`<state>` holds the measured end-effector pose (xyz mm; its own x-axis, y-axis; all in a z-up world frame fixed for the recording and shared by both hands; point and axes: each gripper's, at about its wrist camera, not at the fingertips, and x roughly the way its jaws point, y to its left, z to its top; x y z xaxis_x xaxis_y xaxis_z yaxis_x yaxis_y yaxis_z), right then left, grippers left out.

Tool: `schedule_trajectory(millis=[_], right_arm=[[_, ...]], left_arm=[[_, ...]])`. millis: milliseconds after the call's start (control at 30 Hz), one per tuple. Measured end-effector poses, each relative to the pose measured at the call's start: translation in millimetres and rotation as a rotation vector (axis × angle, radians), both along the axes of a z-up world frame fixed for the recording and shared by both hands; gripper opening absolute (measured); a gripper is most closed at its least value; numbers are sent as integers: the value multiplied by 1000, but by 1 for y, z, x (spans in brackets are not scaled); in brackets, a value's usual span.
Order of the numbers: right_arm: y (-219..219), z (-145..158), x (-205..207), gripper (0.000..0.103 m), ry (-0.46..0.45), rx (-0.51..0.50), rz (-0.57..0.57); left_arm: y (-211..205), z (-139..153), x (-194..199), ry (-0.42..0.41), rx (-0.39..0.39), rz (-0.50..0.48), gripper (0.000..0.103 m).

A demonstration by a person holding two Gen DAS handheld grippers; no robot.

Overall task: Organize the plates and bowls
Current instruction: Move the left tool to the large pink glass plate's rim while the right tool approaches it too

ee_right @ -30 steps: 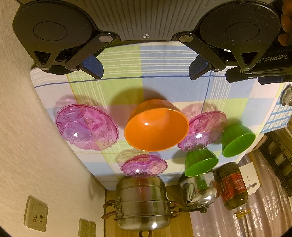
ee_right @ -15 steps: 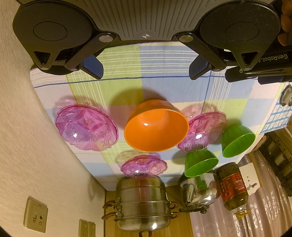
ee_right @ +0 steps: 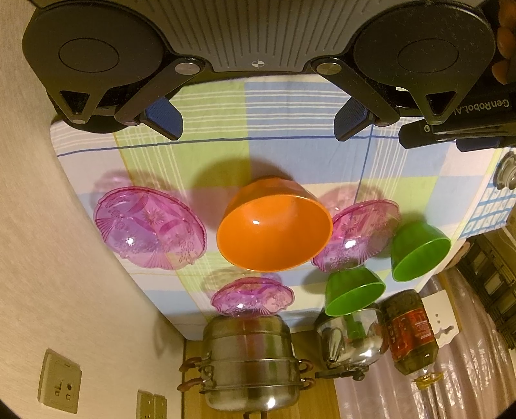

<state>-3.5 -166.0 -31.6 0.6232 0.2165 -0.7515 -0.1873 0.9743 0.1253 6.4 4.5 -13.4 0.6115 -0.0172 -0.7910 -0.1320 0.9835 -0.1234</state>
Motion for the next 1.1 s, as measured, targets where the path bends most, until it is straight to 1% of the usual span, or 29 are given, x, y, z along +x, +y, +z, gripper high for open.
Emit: schedule_trajectory(millis=[400, 500, 600, 700, 1033, 1100], right_arm=[[-1, 0, 5, 100, 6, 8, 7], [2, 1, 8, 100, 3, 6, 10], [6, 4, 14, 100, -3, 8, 15], [10, 6, 21, 100, -14, 18, 30], [35, 12, 63, 100, -48, 13, 102], [40, 13, 72, 100, -54, 15, 116]], left_arm=[[11, 2, 10, 7, 31, 35, 88], [15, 2, 14, 6, 46, 47, 88], [21, 1, 19, 8, 44, 60, 88], [29, -1, 26, 10, 35, 75, 88], [55, -12, 59, 23, 25, 134, 88], [62, -15, 67, 25, 9, 146, 88]])
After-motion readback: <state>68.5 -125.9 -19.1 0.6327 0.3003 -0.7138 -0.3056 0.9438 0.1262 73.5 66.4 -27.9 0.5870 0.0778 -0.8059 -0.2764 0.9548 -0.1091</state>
